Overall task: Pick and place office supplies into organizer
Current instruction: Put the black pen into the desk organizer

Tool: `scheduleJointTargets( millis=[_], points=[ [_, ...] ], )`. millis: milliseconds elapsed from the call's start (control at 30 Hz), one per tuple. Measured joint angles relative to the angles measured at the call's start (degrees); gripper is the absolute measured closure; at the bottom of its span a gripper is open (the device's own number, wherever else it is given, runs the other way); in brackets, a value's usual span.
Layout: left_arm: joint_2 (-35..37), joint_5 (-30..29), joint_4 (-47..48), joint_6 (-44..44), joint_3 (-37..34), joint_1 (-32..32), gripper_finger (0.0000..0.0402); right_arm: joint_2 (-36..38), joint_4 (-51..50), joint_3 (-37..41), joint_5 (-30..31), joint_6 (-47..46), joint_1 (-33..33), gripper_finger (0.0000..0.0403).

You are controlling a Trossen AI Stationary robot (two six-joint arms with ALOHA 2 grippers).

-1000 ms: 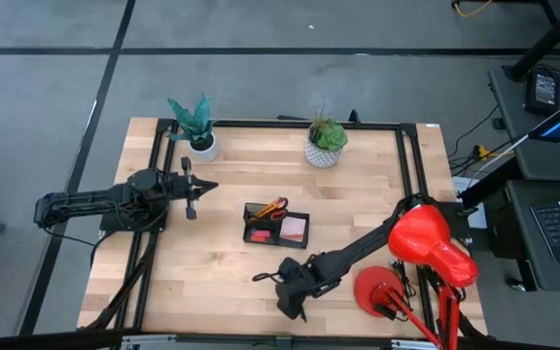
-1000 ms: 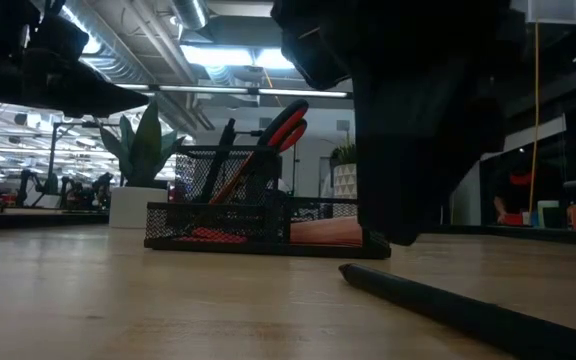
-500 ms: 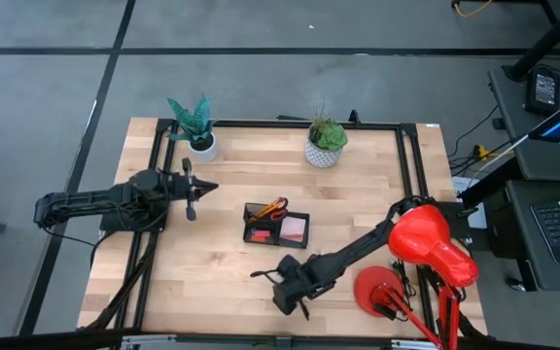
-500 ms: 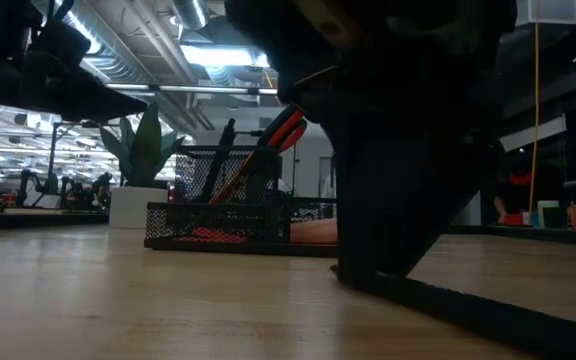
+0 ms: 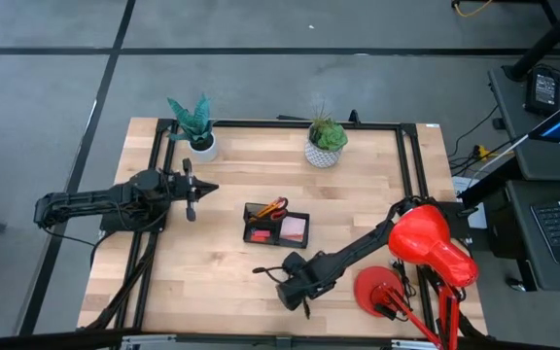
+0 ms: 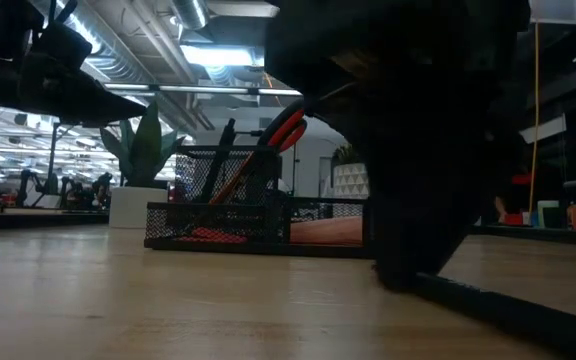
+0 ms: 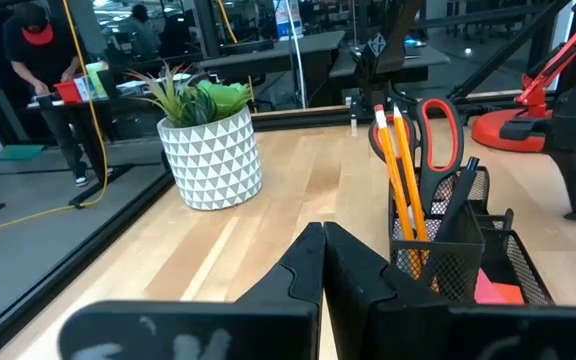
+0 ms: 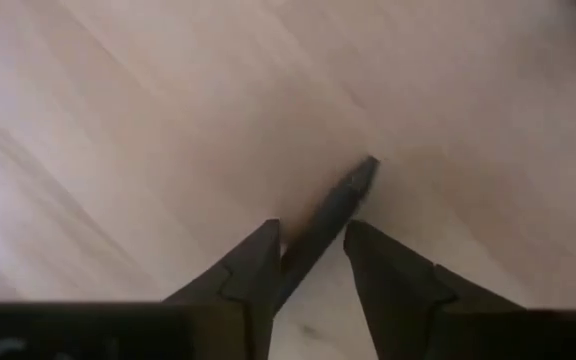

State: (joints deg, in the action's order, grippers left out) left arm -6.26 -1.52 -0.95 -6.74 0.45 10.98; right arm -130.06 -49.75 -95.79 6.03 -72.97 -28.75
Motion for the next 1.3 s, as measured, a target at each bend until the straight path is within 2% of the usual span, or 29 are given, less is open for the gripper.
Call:
scheduleJointTargets(
  millis=[167, 533, 867, 1300],
  points=[
    [0.0, 0.0, 0.0, 0.0, 0.0, 0.0, 0.0399, 0.0, -5.2, 0.0, 2.7, 3.0, -0.1, 0.0296],
    [0.0, 0.0, -0.1, 0.0, 0.0, 0.0, 0.0398, 0.0, -6.1, 0.1, 3.3, 15.2, 0.1, 0.0377],
    [0.0, 0.0, -0.1, 0.2, 0.0, 0.0, 0.0398, 0.4, -6.7, -1.7, 2.9, 22.3, 0.4, 0.0382],
    [0.0, 0.0, -0.1, 0.6, 0.0, 0.0, 0.0400, 2.1, -3.0, -4.3, 4.5, 24.1, 1.4, 0.0381]
  ],
)
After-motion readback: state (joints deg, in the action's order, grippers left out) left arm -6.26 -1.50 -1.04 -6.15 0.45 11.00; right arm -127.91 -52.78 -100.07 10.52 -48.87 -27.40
